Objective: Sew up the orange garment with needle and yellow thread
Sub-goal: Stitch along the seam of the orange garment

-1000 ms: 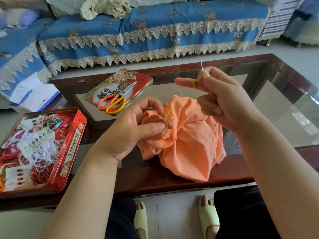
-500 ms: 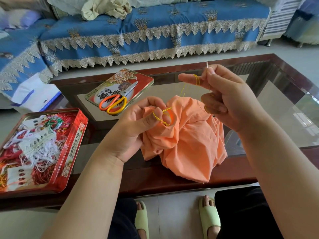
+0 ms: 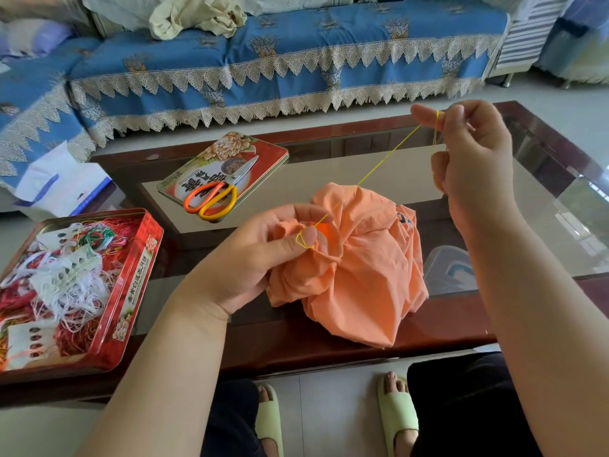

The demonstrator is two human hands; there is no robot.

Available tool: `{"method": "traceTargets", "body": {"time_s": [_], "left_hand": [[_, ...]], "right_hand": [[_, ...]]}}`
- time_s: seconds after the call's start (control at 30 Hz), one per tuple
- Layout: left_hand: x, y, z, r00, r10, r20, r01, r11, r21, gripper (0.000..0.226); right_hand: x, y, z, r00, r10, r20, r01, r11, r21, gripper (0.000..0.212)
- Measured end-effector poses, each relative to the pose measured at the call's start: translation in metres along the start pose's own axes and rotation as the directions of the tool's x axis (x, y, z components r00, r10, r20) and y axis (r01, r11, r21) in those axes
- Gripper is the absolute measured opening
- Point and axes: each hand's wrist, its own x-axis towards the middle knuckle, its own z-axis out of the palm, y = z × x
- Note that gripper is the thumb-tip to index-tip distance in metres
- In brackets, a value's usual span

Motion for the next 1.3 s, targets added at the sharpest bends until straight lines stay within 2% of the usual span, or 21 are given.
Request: {"method": "traceTargets", "body": {"time_s": [0.23, 0.4, 0.6, 0.77, 0.93, 1.0, 1.03, 1.1, 1.13, 1.2, 1.23, 1.3], "left_hand": [[-0.005, 0.004, 0.002, 0.991, -0.126, 0.042, 0.117, 0.978, 0.170, 0.026], [-0.008, 0.012, 0.001, 0.989, -0.129, 0.076, 0.111, 0.972, 0.209, 0.021], [-0.009, 0.012, 0.000, 0.990, -0.127, 0.055, 0.110, 0.964, 0.241, 0.023], [-0.009, 0.010, -0.004, 0.990, -0.141, 0.024, 0.127, 0.944, 0.305, 0.018], [-0.010, 0.010, -0.005, 0.987, -0.155, 0.051, 0.128, 0.930, 0.343, 0.010], [-0.010, 0.011, -0.005, 0.985, -0.156, 0.068, 0.122, 0.927, 0.353, 0.009], [-0.010, 0.011, -0.004, 0.986, -0.154, 0.072, 0.119, 0.929, 0.350, 0.008], [-0.011, 0.012, -0.003, 0.988, -0.143, 0.053, 0.121, 0.947, 0.296, 0.011], [-0.011, 0.012, -0.004, 0.990, -0.136, 0.031, 0.124, 0.961, 0.248, 0.012], [-0.010, 0.011, -0.005, 0.993, -0.116, -0.013, 0.116, 0.978, 0.173, 0.012], [-0.009, 0.011, -0.006, 0.994, -0.108, -0.026, 0.111, 0.983, 0.147, 0.012], [-0.008, 0.011, -0.009, 0.995, -0.095, -0.030, 0.097, 0.991, 0.089, 0.014]], "right_hand": [[0.006, 0.000, -0.009, 0.991, -0.080, -0.111, 0.082, 0.997, 0.013, 0.025], [0.012, 0.005, -0.015, 0.983, -0.081, -0.163, 0.077, 0.997, -0.027, 0.024], [0.018, 0.013, -0.023, 0.965, -0.152, -0.214, 0.129, 0.985, -0.117, 0.016], [0.024, 0.019, -0.032, 0.932, -0.247, -0.265, 0.207, 0.963, -0.171, 0.015], [0.028, 0.019, -0.037, 0.883, -0.288, -0.371, 0.234, 0.955, -0.184, 0.013], [0.030, 0.019, -0.037, 0.898, -0.292, -0.330, 0.228, 0.949, -0.218, 0.015], [0.031, 0.019, -0.037, 0.929, -0.249, -0.275, 0.181, 0.951, -0.250, 0.016], [0.030, 0.022, -0.034, 0.996, 0.001, -0.092, -0.037, 0.919, -0.392, 0.022], [0.028, 0.025, -0.032, 0.983, 0.182, 0.011, -0.150, 0.840, -0.521, 0.023], [0.021, 0.032, -0.030, 0.860, 0.496, 0.121, -0.260, 0.629, -0.733, 0.014], [0.019, 0.034, -0.030, 0.812, 0.570, 0.121, -0.297, 0.583, -0.757, 0.012], [0.024, 0.040, -0.032, 0.789, 0.610, 0.071, -0.437, 0.640, -0.632, 0.014]]}}
